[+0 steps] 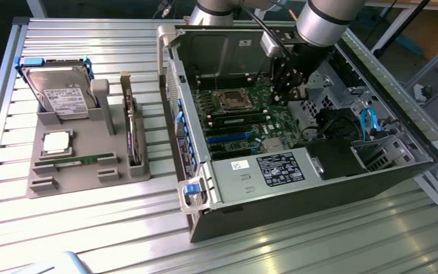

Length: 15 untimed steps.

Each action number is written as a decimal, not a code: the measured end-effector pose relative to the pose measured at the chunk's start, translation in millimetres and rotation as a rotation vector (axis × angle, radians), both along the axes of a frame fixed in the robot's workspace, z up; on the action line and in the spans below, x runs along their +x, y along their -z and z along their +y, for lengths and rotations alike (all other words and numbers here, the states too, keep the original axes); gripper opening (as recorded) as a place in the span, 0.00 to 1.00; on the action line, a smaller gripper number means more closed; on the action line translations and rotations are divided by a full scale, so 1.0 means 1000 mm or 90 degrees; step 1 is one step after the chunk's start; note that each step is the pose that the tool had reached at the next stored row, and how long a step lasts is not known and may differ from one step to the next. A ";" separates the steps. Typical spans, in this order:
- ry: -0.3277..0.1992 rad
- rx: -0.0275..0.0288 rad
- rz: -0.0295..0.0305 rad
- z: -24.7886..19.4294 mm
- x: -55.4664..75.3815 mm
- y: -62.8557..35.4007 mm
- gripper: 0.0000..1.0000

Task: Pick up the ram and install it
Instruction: 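Insert the ram into the slot, then press down the ram until it locks into place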

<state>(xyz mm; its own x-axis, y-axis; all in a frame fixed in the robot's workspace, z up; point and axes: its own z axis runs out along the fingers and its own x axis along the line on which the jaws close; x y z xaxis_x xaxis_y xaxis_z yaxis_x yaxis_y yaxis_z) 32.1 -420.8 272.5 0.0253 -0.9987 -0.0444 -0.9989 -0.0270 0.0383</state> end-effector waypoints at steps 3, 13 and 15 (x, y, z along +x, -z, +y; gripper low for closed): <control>0.000 -0.0001 0.0002 0.0001 0.016 0.0006 0.10; 0.000 0.0000 0.0002 0.0000 0.016 0.0006 0.10; 0.000 0.0006 0.0002 0.0003 0.015 0.0040 0.10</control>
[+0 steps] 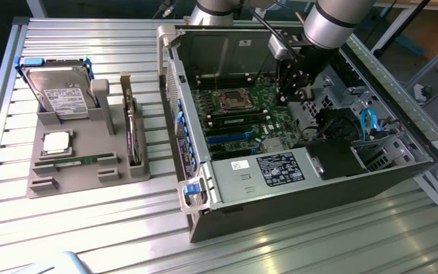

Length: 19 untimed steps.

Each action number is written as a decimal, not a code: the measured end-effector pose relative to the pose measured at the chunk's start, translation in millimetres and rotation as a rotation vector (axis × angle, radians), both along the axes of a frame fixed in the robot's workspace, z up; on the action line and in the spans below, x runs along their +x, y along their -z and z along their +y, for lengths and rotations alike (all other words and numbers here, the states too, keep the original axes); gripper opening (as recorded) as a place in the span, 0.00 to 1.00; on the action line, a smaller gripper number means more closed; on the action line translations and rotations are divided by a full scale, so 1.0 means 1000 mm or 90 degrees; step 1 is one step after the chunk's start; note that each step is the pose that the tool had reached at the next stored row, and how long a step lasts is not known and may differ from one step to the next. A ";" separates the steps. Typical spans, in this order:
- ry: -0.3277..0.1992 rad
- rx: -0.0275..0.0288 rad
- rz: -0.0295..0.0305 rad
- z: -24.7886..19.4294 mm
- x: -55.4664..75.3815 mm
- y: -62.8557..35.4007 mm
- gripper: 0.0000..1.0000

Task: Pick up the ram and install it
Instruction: 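Press down the ram until it locks into place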

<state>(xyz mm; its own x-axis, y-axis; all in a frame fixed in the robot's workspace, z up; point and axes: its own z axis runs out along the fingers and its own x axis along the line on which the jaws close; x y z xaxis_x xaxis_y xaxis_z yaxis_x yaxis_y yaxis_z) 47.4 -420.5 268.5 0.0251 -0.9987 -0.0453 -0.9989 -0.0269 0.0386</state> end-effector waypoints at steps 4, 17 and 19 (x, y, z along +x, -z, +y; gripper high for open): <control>0.000 0.0037 0.0000 0.0024 -0.004 0.0097 0.10; 0.000 0.0079 0.0001 0.0043 -0.011 0.0374 0.10; 0.000 0.0078 0.0001 0.0042 -0.011 0.0396 0.10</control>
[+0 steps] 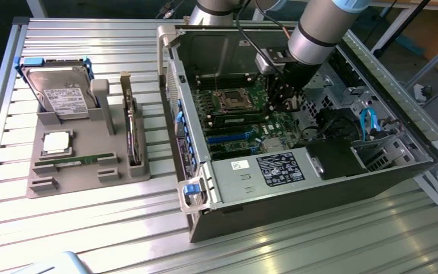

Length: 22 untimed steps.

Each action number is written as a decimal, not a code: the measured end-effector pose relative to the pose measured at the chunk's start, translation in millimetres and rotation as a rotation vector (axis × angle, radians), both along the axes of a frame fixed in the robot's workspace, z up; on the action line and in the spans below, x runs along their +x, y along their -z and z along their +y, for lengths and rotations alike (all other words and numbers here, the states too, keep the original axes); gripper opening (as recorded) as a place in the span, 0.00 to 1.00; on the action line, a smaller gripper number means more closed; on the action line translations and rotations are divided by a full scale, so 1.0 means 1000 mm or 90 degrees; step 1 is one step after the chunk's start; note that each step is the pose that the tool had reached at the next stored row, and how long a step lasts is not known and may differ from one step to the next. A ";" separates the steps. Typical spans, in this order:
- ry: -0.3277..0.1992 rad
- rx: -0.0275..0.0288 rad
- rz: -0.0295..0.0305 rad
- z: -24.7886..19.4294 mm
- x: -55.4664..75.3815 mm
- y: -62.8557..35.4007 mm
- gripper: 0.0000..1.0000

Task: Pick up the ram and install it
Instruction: 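Press down the ram until it locks into place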

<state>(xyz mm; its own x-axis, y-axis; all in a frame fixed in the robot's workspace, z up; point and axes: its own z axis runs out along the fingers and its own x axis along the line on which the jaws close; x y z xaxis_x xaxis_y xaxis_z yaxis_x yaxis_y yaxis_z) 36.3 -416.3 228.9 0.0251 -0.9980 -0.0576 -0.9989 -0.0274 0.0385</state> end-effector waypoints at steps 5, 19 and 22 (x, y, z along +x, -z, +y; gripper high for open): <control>0.000 0.0006 -0.0009 0.0000 0.000 -0.0003 0.10; 0.000 -0.0537 -0.0057 0.0000 -0.018 -0.0213 0.10; 0.000 -0.0536 -0.0099 0.0000 -0.033 -0.0208 0.10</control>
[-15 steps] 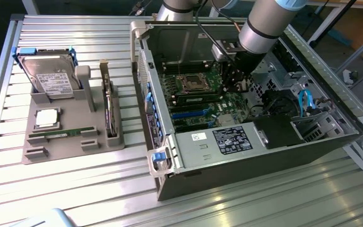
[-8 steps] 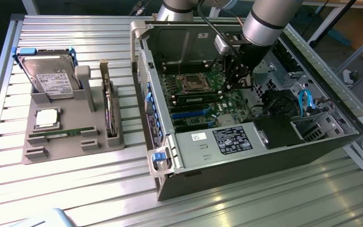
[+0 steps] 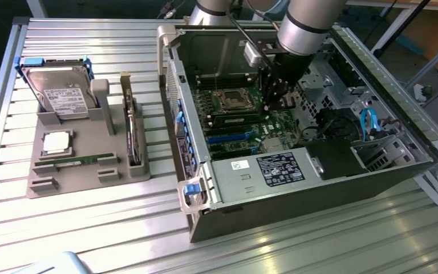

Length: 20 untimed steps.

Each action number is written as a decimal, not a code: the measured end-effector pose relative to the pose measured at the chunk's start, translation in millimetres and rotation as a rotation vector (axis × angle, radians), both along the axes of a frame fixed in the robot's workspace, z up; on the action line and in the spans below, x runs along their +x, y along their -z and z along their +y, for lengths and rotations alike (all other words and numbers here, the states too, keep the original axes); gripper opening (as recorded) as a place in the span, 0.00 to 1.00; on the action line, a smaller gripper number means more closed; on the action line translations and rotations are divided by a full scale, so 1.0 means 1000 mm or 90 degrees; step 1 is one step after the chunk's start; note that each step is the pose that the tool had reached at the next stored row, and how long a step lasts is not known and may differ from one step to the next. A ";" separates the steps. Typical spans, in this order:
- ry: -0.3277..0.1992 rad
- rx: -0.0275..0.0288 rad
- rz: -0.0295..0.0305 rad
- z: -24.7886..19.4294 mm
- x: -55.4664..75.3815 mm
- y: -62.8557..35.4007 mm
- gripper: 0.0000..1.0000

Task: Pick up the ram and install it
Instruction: 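Press down the ram until it locks into place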

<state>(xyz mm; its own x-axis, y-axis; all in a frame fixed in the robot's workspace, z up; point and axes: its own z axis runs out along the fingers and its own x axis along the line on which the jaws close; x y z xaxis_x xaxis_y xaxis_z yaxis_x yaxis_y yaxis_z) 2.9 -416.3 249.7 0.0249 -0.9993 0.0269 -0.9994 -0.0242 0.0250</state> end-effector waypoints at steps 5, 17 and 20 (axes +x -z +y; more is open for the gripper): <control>0.000 -0.0001 -0.0054 0.0001 -0.027 0.0019 0.10; 0.000 0.0000 -0.0150 0.0011 -0.080 0.0056 0.10; 0.001 0.0000 -0.0151 0.0058 -0.083 0.0064 0.10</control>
<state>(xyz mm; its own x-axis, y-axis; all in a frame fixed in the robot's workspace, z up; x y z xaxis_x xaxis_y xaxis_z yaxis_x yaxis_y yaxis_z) -80.4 -410.5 243.3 0.0232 -0.9994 0.0275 -0.9997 -0.0232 0.0014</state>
